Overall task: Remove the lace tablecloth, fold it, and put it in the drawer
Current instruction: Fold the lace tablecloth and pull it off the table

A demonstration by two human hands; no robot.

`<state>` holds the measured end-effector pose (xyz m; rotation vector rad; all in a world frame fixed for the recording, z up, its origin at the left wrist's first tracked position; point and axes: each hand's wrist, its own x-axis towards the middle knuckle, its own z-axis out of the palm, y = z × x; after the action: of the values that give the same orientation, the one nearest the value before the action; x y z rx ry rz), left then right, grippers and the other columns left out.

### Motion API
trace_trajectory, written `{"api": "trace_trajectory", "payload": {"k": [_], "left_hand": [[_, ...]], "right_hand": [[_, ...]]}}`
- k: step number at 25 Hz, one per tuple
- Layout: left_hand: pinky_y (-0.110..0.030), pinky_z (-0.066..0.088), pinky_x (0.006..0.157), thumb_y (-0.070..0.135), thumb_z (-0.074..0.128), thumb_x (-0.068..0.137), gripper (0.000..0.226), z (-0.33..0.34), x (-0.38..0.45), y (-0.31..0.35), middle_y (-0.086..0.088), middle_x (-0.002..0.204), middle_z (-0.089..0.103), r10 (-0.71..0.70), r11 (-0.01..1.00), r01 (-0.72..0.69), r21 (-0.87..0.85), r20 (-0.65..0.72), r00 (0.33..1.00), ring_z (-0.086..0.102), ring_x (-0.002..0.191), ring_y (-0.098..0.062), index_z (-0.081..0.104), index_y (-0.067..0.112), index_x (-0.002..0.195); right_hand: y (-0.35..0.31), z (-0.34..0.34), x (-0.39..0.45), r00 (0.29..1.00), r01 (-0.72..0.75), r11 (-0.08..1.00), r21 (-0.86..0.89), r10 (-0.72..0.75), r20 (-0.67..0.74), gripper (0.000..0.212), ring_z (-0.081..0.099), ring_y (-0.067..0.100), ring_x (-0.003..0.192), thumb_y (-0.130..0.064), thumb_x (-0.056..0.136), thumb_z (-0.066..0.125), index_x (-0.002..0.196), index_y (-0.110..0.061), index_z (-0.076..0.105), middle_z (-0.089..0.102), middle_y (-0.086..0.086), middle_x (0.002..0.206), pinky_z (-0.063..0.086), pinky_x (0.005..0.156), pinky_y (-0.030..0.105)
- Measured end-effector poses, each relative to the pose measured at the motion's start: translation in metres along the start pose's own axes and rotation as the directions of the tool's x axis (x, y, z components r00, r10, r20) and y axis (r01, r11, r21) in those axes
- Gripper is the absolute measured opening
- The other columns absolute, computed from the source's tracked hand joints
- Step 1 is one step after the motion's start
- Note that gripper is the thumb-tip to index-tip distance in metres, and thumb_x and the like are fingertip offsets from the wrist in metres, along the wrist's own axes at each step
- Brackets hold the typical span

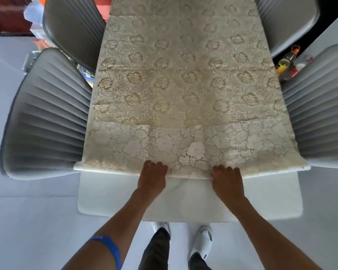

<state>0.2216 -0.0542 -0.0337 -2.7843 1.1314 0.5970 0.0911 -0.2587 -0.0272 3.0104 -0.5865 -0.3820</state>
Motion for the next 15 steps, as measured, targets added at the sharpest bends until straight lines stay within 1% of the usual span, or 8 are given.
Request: {"api": "trace_trajectory", "payload": {"k": [3, 5, 6, 8, 10, 12, 13, 15], "left_hand": [[-0.040, 0.035, 0.097, 0.011, 0.049, 0.085, 0.037, 0.003, -0.034, 0.025, -0.006, 0.115, 0.061, 0.041, 0.998, -0.035, -0.043, 0.139, 0.989, 0.058, 0.107, -0.029, 0.056, 0.017, 0.121], [-0.040, 0.040, 0.092, 0.017, 0.048, 0.085, 0.035, 0.004, -0.056, 0.037, -0.007, 0.115, 0.059, 0.023, 0.993, 0.004, -0.115, 0.233, 0.972, 0.056, 0.108, -0.030, 0.055, 0.016, 0.119], [-0.040, 0.041, 0.090, 0.022, 0.047, 0.085, 0.033, 0.001, -0.062, 0.038, -0.007, 0.113, 0.059, 0.004, 0.987, 0.037, -0.157, 0.255, 0.967, 0.057, 0.107, -0.030, 0.056, 0.016, 0.116], [-0.038, 0.043, 0.087, 0.029, 0.044, 0.084, 0.031, -0.008, -0.066, 0.032, -0.005, 0.109, 0.061, -0.051, 0.964, 0.108, -0.242, 0.231, 0.972, 0.059, 0.104, -0.028, 0.058, 0.017, 0.110], [-0.038, 0.044, 0.089, 0.029, 0.044, 0.087, 0.032, -0.017, -0.065, 0.023, -0.004, 0.112, 0.062, -0.097, 0.951, 0.144, -0.274, 0.178, 0.979, 0.058, 0.105, -0.026, 0.058, 0.018, 0.114], [-0.038, 0.045, 0.090, 0.027, 0.046, 0.089, 0.031, -0.024, -0.056, 0.011, -0.004, 0.115, 0.061, -0.112, 0.965, 0.140, -0.223, 0.132, 0.985, 0.057, 0.107, -0.025, 0.056, 0.018, 0.117], [-0.038, 0.045, 0.091, 0.026, 0.048, 0.089, 0.032, -0.027, -0.047, 0.004, -0.004, 0.118, 0.059, -0.108, 0.974, 0.129, -0.188, 0.117, 0.987, 0.056, 0.110, -0.026, 0.055, 0.018, 0.120], [-0.040, 0.044, 0.095, 0.018, 0.050, 0.088, 0.041, -0.029, -0.029, -0.010, -0.005, 0.129, 0.054, -0.110, 0.981, 0.128, -0.149, 0.123, 0.986, 0.051, 0.118, -0.026, 0.050, 0.018, 0.129]], "right_hand": [[0.006, 0.000, -0.043, 0.992, -0.067, 0.998, 0.021, 0.064, 0.104, 0.025, 0.062, 0.031, 0.053, 0.002, 0.052, 0.079, 0.072, -0.007, 0.066, 0.065, 0.011, 0.064, 0.051, 0.060, 0.041], [0.004, -0.004, -0.065, 0.975, -0.112, 0.994, 0.003, 0.109, 0.194, 0.021, 0.063, 0.031, 0.062, -0.002, 0.058, 0.069, 0.079, -0.005, 0.068, 0.067, 0.012, 0.073, 0.051, 0.065, 0.041], [0.004, -0.010, -0.067, 0.973, -0.108, 0.994, 0.016, 0.103, 0.208, 0.022, 0.063, 0.031, 0.066, -0.004, 0.061, 0.063, 0.083, -0.006, 0.068, 0.068, 0.011, 0.076, 0.050, 0.066, 0.040], [0.003, -0.022, -0.052, 0.971, -0.061, 0.996, 0.059, 0.046, 0.234, 0.026, 0.063, 0.030, 0.082, -0.012, 0.074, 0.057, 0.098, -0.013, 0.064, 0.067, 0.006, 0.093, 0.047, 0.074, 0.039], [0.000, -0.034, -0.033, 0.968, -0.034, 0.987, 0.159, -0.007, 0.250, 0.028, 0.059, 0.026, 0.097, -0.021, 0.085, 0.050, 0.112, -0.020, 0.057, 0.063, 0.001, 0.109, 0.045, 0.082, 0.038], [-0.001, -0.039, -0.016, 0.977, 0.002, 0.976, 0.219, -0.049, 0.209, 0.032, 0.059, 0.026, 0.099, -0.022, 0.087, 0.050, 0.119, -0.021, 0.054, 0.061, 0.002, 0.116, 0.047, 0.083, 0.037], [0.000, -0.038, -0.009, 0.981, 0.021, 0.969, 0.244, -0.067, 0.181, 0.036, 0.060, 0.027, 0.100, -0.020, 0.087, 0.050, 0.123, -0.020, 0.052, 0.059, 0.003, 0.120, 0.049, 0.082, 0.038], [0.004, -0.033, 0.008, 0.978, 0.027, 0.947, 0.322, -0.092, 0.189, 0.047, 0.059, 0.029, 0.103, -0.012, 0.088, 0.049, 0.135, -0.020, 0.046, 0.051, 0.005, 0.136, 0.052, 0.082, 0.040]]}}
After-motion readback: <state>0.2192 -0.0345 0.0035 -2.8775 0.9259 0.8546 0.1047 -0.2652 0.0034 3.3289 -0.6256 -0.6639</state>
